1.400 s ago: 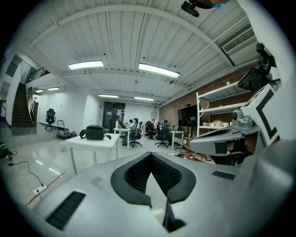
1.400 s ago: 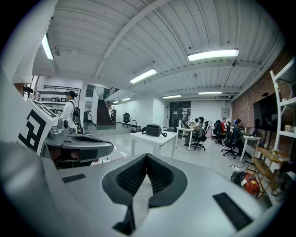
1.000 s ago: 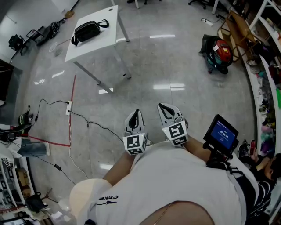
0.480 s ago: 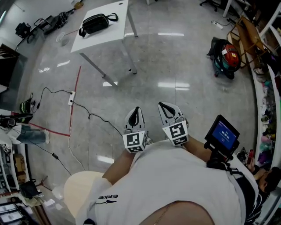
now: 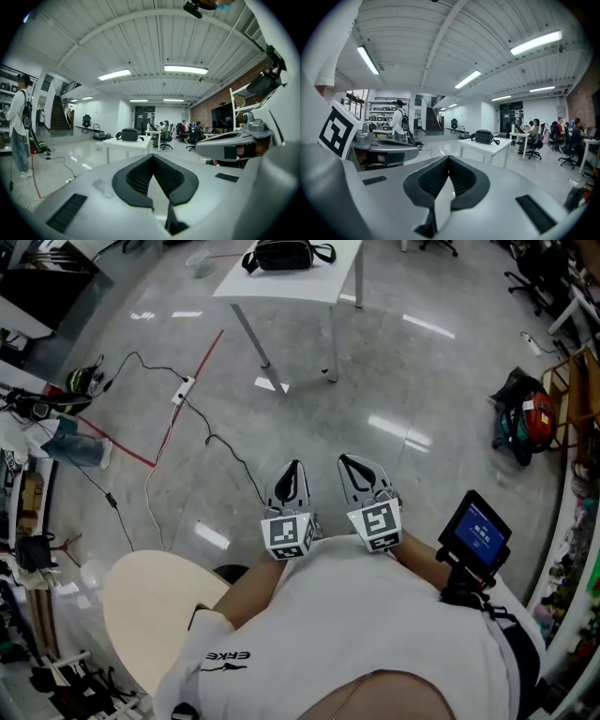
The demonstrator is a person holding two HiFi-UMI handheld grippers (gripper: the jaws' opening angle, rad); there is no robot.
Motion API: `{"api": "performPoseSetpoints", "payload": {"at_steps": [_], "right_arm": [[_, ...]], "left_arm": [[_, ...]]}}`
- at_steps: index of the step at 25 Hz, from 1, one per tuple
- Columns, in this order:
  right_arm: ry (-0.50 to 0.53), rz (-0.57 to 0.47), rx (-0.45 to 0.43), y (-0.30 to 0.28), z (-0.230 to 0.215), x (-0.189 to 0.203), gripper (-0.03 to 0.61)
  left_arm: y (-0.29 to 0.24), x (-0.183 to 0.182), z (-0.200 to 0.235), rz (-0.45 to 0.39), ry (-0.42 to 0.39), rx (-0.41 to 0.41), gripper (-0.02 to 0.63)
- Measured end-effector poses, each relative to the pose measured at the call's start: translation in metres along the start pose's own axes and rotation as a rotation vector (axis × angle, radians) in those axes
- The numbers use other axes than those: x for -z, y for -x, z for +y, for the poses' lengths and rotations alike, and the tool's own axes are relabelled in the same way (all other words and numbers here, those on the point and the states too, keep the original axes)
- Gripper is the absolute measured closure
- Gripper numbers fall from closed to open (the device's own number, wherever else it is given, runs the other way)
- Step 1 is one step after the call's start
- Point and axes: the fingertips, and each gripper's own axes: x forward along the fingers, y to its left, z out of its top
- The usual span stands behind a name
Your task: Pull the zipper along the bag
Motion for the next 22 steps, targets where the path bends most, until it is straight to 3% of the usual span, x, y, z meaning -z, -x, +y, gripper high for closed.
{"api": "performPoseSetpoints", "payload": {"at_steps": [10, 19, 22], "right_arm": [[0.014, 0.019, -0.197, -0.046, 0.031, 0.002, 0.574], [0.037, -0.008, -0.216, -0.056, 0.043, -0.02, 0.574], [0.061, -0.006, -0.205, -0.079, 0.047, -0.028, 0.574]], "left_arm": [[0.009, 0.011, 0.049, 0.026, 0.062, -0.195, 0.611], [0.002, -0.006, 0.066, 0.006, 0.045, -0.192, 0.611], [-0.014, -0.012, 0.089, 0.001, 0.037, -0.183, 0.611]]}}
